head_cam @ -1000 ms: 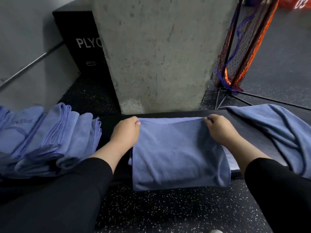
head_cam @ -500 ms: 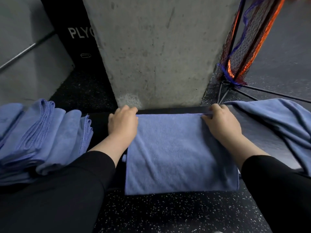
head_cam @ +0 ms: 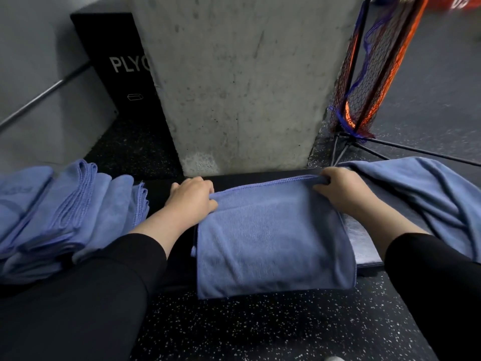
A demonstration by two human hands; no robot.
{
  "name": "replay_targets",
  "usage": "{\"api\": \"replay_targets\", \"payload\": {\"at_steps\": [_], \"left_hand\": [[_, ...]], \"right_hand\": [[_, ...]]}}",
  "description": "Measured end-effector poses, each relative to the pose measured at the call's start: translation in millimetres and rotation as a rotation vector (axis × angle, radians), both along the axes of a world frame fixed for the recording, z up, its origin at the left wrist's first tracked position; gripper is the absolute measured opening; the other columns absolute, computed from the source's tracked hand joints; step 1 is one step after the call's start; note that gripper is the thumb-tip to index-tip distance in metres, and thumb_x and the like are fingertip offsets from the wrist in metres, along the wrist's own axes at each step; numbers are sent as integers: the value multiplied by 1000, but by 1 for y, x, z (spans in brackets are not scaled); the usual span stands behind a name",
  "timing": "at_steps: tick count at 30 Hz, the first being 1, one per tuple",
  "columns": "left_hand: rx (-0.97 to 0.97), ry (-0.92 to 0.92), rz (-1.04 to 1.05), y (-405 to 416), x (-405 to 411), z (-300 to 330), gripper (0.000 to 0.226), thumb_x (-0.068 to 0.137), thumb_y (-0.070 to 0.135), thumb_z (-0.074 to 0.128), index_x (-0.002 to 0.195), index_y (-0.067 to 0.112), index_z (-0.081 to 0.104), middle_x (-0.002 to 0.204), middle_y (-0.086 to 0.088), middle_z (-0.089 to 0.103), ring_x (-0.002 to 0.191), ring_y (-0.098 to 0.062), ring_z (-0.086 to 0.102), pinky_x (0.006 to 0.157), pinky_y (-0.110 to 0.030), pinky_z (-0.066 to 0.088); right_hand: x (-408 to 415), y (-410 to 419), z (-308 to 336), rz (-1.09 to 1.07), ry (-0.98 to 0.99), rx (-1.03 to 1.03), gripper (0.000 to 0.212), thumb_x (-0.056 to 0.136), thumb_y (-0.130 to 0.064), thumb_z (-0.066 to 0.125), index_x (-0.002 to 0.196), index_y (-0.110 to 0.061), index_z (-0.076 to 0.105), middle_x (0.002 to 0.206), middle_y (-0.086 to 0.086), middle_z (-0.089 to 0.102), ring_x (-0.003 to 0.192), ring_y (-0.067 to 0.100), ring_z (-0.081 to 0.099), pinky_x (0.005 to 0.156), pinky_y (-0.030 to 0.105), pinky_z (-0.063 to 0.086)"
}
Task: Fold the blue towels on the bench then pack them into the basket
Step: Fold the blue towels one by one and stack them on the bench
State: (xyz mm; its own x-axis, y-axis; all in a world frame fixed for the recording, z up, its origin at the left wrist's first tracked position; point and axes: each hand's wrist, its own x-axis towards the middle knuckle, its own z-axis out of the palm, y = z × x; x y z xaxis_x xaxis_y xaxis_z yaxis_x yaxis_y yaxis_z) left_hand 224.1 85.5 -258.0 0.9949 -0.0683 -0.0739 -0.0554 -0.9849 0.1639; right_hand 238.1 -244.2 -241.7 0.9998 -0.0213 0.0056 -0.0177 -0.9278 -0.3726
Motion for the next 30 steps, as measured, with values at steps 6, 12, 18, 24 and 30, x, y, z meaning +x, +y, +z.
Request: {"api": "replay_targets", "payload": {"at_steps": [6, 12, 18, 24, 30], "left_hand": [[-360, 7, 25, 7, -28, 24, 17, 82, 12, 64, 88, 23, 52, 76, 3, 62, 75, -23, 59, 65, -36, 43], [-787, -96, 170, 8, -56, 68, 6, 89, 11, 71, 95, 13, 70, 83, 0, 68, 75, -10, 58, 60, -15, 41], [-1257, -71, 224, 16, -95, 101, 28, 78, 32, 76, 90, 8, 69, 84, -8, 68, 84, -22, 61, 80, -40, 47], [-1506, -232, 150, 13, -120, 144, 12, 101, 15, 61, 90, 14, 66, 86, -5, 70, 81, -17, 66, 75, -33, 53], [-1409, -401, 174, 25, -132, 145, 22, 101, 19, 62, 79, 24, 65, 74, 3, 64, 74, -14, 57, 69, -37, 47]], "right_hand": [[-25, -3, 38, -9, -81, 229, 19, 87, -21, 74, 88, -11, 59, 77, 2, 59, 76, 24, 52, 63, 34, 33], [-69, -5, 73, -16, -112, 518, 25, 86, -24, 77, 78, -11, 58, 65, -3, 53, 59, 11, 41, 56, 31, 33], [-111, -10, 99, -37, -156, 795, 26, 86, -25, 78, 76, -17, 55, 66, -2, 51, 67, 14, 42, 64, 34, 33], [-134, 0, 144, -49, -228, 1033, 37, 71, -54, 77, 72, -28, 50, 79, 8, 47, 77, 21, 41, 71, 41, 33], [-143, 12, 151, -44, -336, 1009, 34, 88, -38, 73, 83, -15, 50, 75, 6, 47, 73, 19, 41, 68, 40, 34]]}}
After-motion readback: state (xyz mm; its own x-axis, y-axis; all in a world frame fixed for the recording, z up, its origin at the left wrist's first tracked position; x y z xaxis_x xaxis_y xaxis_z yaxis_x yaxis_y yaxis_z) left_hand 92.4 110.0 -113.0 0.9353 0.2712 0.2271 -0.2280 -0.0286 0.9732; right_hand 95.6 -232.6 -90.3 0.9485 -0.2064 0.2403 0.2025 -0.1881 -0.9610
